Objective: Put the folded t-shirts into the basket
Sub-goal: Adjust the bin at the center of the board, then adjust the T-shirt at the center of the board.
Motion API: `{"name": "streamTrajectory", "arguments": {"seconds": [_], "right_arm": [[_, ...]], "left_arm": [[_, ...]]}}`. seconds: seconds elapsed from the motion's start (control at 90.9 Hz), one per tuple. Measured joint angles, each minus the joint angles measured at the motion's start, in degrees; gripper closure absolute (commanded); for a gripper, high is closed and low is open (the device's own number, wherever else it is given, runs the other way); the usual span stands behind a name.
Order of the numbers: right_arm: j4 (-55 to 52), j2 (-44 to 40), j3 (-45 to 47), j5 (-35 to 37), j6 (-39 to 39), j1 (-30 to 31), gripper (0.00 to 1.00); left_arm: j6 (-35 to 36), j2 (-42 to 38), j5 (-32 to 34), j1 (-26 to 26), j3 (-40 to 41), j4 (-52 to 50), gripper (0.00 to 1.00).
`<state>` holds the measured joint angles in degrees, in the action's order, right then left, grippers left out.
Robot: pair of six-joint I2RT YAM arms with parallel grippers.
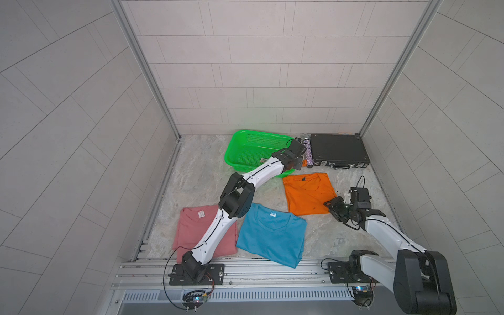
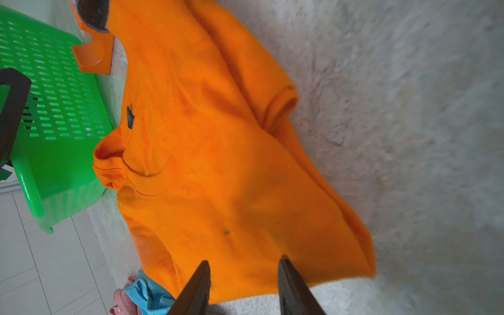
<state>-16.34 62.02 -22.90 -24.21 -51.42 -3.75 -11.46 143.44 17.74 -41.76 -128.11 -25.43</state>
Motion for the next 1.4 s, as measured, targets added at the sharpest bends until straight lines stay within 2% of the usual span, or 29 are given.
{"name": "streamTrajectory", "arguments": {"seconds": [0.319, 0.429, 0.528, 0.572, 0.66, 0.781, 0.825, 0.891, 1.045, 1.189, 1.398], "right_arm": [[-5.25, -0.92, -3.19, 1.09, 1.77, 1.22, 0.56], [-7.96, -2.71, -8.79, 2.47, 4.13, 2.89, 0.55], [-6.56, -0.85, -14.05, 2.08, 5.38, 4.66, 0.54], [-5.66, 1.62, -16.22, 1.88, 5.7, 5.75, 0.54], [-3.34, 7.43, -18.93, 1.53, 6.01, 7.8, 0.54], [-1.46, 13.77, -19.43, 0.92, 6.01, 9.35, 0.54], [-1.46, 15.19, -19.43, 0.92, 6.21, 9.42, 0.54], [-1.6, 16.09, -19.43, 1.2, 6.93, 9.42, 0.54], [-1.95, 17.51, -20.52, 2.21, 8.85, 9.33, 0.53], [-4.5, 20.35, -24.57, 2.05, 11.8, 9.25, 0.52], [-2.97, 27.74, -28.85, -0.9, 14.73, 9.07, 0.54]], "left_arm": [[-4.28, 5.29, 10.71, 0.44, -8.02, -1.64, 0.74], [-5.49, 5.42, 12.02, 0.61, -8.5, -2.58, 0.75], [-6.03, 6.01, 12.92, 0.87, -9.49, -3.06, 0.73], [-6.43, 6.6, 13.25, 1.01, -10.36, -3.13, 0.65], [-8.02, 7.26, 12.48, 1.36, -11.52, -3.06, 0.37], [-10.32, 7.28, 7.69, 2.23, -12.11, -4.28, 0.25], [-11.15, 6.99, 5.07, 2.43, -12.11, -5.01, 0.17], [-11.26, 6.01, 0.57, 2.84, -11.67, -6.47, 0.14], [-7.98, -1.55, -7.41, 3.34, -7.37, -9.97, 0.1], [-4.13, -14.38, -12.24, 3.32, -1.66, -11.58, 0.1], [-2.84, -36.17, -24.11, 3.17, 17.42, -12.11, 0.15]]}}
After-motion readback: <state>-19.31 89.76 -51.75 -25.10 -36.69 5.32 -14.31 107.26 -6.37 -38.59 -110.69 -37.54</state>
